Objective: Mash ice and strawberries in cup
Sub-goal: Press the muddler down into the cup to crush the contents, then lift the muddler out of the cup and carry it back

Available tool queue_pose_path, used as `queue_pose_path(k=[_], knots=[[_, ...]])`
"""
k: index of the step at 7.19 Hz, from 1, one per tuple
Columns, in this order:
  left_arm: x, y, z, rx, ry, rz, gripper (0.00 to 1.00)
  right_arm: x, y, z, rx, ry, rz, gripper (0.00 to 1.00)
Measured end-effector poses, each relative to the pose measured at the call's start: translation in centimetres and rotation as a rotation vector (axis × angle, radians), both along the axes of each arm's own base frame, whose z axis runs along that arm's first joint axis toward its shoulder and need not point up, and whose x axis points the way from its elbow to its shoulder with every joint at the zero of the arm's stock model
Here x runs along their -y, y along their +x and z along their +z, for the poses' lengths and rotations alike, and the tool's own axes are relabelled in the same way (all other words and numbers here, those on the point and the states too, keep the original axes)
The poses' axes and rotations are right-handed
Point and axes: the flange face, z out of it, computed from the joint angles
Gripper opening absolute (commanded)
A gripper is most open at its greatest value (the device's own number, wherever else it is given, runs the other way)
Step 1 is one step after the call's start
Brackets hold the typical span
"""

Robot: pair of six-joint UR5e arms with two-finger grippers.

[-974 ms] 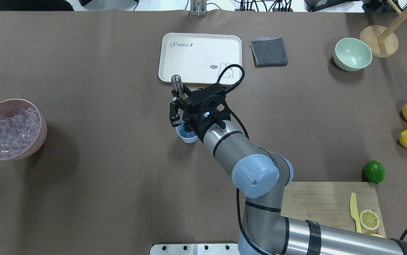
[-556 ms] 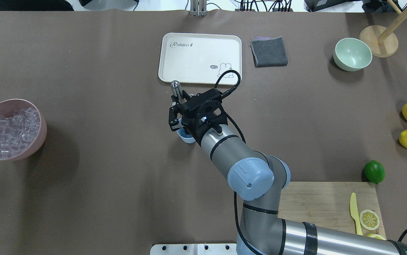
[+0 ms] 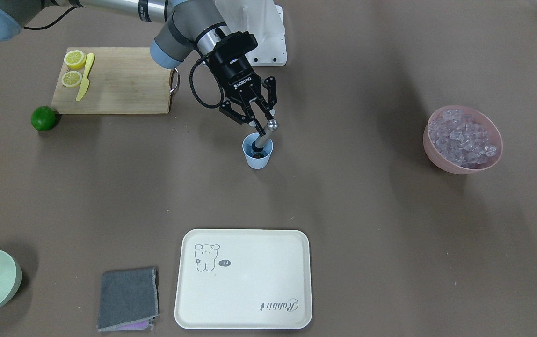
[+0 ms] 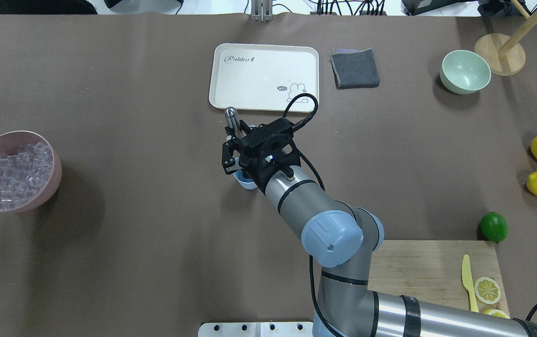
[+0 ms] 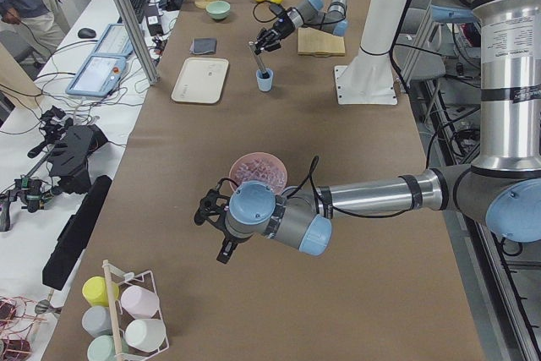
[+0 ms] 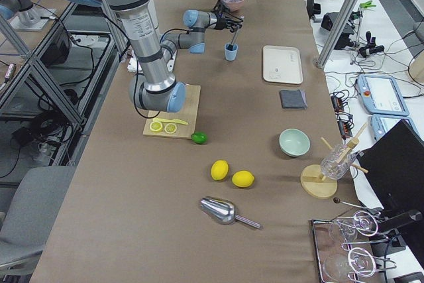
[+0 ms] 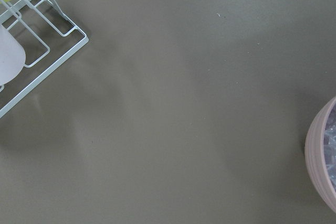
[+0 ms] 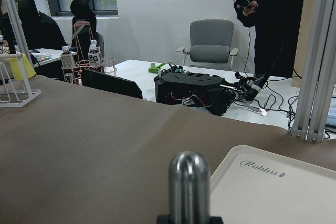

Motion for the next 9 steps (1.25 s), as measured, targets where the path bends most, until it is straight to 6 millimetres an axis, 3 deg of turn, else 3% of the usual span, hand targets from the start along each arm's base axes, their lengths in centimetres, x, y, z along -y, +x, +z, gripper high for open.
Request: queue_pose_path(k=[2, 4, 7, 9], knots=[[0.2, 0.0, -0.5, -0.001, 0.009, 0.0, 0.97, 3.5, 3.4, -1.0, 0.017, 0.02, -0.046, 0.0], [0.4, 0.0, -1.0, -0.003, 0.023, 0.001, 0.97, 8.4, 8.0, 0.0, 0.01, 0.018, -0.099, 0.0], [0.1, -0.3, -2.7, -0.021, 0.056, 0.002, 0.97, 14.7, 15.0, 5.1, -0.013, -0.092, -0.237, 0.0], [0.1, -0.5, -4.6, -0.024, 0.09, -0.001, 0.97, 18.6, 21.0, 8.3, -0.038, -0.24, -0.371, 0.0]])
